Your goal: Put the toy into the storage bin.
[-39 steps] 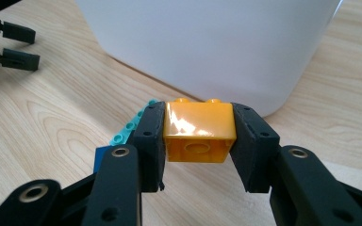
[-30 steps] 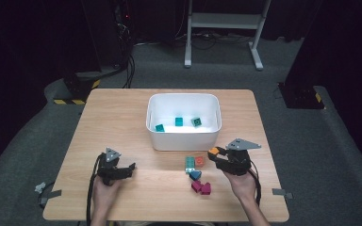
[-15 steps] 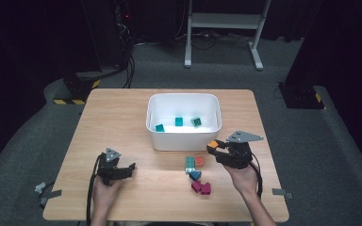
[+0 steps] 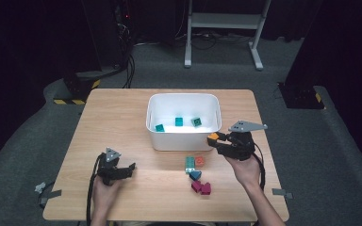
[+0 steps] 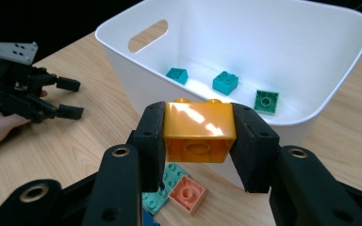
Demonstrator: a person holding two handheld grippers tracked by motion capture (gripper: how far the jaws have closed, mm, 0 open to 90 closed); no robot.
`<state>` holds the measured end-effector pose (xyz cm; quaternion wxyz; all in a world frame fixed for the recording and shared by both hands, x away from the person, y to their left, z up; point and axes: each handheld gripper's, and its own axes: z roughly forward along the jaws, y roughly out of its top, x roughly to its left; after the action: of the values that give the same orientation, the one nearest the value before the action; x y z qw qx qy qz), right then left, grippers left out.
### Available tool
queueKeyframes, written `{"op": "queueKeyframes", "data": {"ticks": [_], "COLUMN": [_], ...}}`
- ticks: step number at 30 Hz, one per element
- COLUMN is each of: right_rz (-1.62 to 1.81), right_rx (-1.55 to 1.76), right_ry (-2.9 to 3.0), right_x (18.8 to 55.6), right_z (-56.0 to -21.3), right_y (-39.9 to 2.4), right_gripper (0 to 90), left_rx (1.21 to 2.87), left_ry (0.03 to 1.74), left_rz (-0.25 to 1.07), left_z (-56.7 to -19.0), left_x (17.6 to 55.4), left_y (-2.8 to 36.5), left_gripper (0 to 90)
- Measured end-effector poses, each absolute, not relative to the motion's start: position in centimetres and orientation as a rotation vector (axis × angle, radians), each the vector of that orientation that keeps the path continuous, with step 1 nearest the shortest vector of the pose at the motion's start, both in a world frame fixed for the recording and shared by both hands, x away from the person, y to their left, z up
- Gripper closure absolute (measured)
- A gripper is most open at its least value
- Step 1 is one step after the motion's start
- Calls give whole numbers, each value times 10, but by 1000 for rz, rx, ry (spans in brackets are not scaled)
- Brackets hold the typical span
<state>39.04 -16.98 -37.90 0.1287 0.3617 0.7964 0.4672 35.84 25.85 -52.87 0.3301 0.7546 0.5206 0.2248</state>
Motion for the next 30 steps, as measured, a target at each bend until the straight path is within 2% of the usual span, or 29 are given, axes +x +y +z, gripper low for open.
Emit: {"op": "queueKeyframes", "data": {"ticks": [12,30], "right_rz": [1388,1367], "right_rx": [1054,1085], "right_ry": [2308,2310], "right_x": [409,441], "right_z": [-356,-348], "right_y": [-166,-150], "right_gripper": [590,589], "left_rx": [1974,1974], "left_ry": [1362,1361], "left_rz": [588,588], "left_z": [-529,-529], "left_x": [358,358], "left_y": [259,259], "left_gripper": [149,149]}}
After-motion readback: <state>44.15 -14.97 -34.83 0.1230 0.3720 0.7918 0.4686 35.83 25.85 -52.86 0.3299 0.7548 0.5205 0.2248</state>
